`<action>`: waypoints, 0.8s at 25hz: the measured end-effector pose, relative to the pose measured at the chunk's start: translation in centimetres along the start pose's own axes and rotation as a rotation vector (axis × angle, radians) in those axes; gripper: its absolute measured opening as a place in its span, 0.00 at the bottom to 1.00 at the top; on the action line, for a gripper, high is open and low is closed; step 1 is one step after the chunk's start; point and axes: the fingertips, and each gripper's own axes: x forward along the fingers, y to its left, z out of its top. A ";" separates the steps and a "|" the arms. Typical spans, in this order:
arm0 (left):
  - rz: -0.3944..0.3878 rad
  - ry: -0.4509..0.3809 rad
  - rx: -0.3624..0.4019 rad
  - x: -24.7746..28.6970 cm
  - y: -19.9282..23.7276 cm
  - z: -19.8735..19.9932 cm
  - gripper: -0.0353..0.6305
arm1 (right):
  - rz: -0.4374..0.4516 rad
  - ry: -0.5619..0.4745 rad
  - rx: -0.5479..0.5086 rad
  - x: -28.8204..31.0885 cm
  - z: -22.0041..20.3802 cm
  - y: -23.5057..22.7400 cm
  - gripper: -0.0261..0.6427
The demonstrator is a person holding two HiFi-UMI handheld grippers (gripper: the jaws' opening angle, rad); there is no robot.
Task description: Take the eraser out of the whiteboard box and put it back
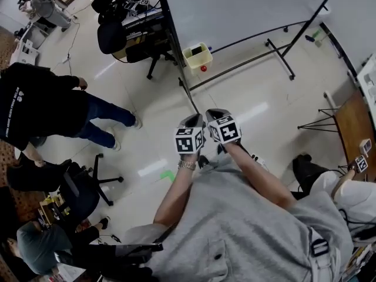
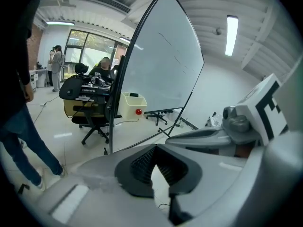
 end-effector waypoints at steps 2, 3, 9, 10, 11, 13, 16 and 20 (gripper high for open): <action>0.018 -0.013 0.003 0.0 0.0 0.4 0.06 | 0.005 0.002 0.023 0.0 0.1 -0.5 0.04; 0.030 -0.018 0.006 0.2 0.0 0.7 0.06 | 0.004 0.000 0.028 0.1 0.3 -0.8 0.04; 0.075 -0.031 -0.020 1.1 -0.4 2.0 0.06 | 0.035 0.005 0.010 -0.2 1.4 -1.3 0.04; 0.071 -0.026 -0.025 1.4 -0.6 1.9 0.06 | 0.042 0.010 0.013 -0.2 1.4 -1.5 0.04; 0.066 -0.022 -0.029 1.5 -0.9 1.7 0.06 | 0.047 0.015 0.019 -0.3 1.2 -1.7 0.04; 0.062 -0.022 -0.029 1.6 -1.4 1.8 0.06 | 0.057 0.023 0.034 -0.4 1.0 -2.1 0.04; 0.068 -0.033 -0.022 1.6 -1.5 2.5 0.06 | 0.067 0.026 0.038 -0.5 1.5 -2.4 0.04; 0.085 -0.047 -0.009 1.5 -1.0 3.4 0.06 | 0.073 0.026 0.026 -0.1 1.9 -2.4 0.04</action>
